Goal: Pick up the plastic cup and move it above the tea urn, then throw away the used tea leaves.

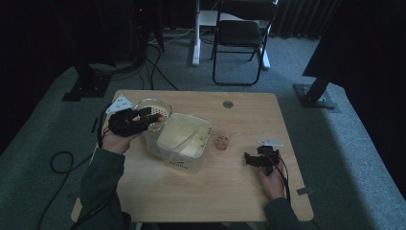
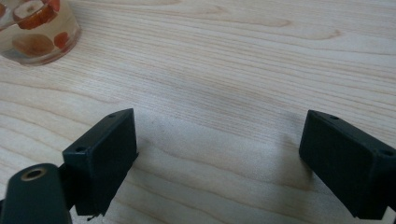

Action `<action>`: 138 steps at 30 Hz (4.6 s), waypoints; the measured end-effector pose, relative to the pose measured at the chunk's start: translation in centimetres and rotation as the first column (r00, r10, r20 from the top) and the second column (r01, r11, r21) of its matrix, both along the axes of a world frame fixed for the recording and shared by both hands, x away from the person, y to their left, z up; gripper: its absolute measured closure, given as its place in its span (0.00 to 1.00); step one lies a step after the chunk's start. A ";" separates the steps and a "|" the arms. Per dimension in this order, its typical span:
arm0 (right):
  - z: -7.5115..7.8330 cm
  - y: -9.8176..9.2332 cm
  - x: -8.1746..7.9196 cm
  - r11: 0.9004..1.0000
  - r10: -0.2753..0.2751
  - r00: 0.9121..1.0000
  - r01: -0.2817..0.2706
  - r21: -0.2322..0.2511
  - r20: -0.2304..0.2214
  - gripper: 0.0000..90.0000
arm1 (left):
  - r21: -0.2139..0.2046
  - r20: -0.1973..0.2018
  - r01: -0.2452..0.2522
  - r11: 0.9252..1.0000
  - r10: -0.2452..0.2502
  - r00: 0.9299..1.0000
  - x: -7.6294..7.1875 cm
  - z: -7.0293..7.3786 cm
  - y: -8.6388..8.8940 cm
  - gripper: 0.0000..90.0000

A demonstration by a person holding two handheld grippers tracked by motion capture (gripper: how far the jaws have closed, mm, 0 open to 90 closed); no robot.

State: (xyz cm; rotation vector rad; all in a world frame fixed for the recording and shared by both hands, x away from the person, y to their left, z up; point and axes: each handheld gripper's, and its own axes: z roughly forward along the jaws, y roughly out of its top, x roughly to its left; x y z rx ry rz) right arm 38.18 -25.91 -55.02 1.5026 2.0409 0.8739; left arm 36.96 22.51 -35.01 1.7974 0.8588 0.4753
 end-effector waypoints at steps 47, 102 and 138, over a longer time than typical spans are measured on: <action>5.9 2.2 0.5 0.994 0.041 0.995 -0.050 0.092 0.090 0.57 | 0.086 -0.064 -0.144 0.986 0.150 0.987 2.3 -4.0 2.9 0.55; 19.2 10.6 9.0 0.985 0.130 0.985 -0.142 0.103 0.111 0.93 | 0.122 -0.050 -0.100 0.987 0.107 0.993 4.2 -4.9 -1.4 0.47; 26.2 24.5 7.7 0.877 0.431 0.892 -0.449 0.169 0.134 0.93 | 0.079 0.050 -0.032 0.996 0.028 0.998 6.4 -4.6 -6.0 0.47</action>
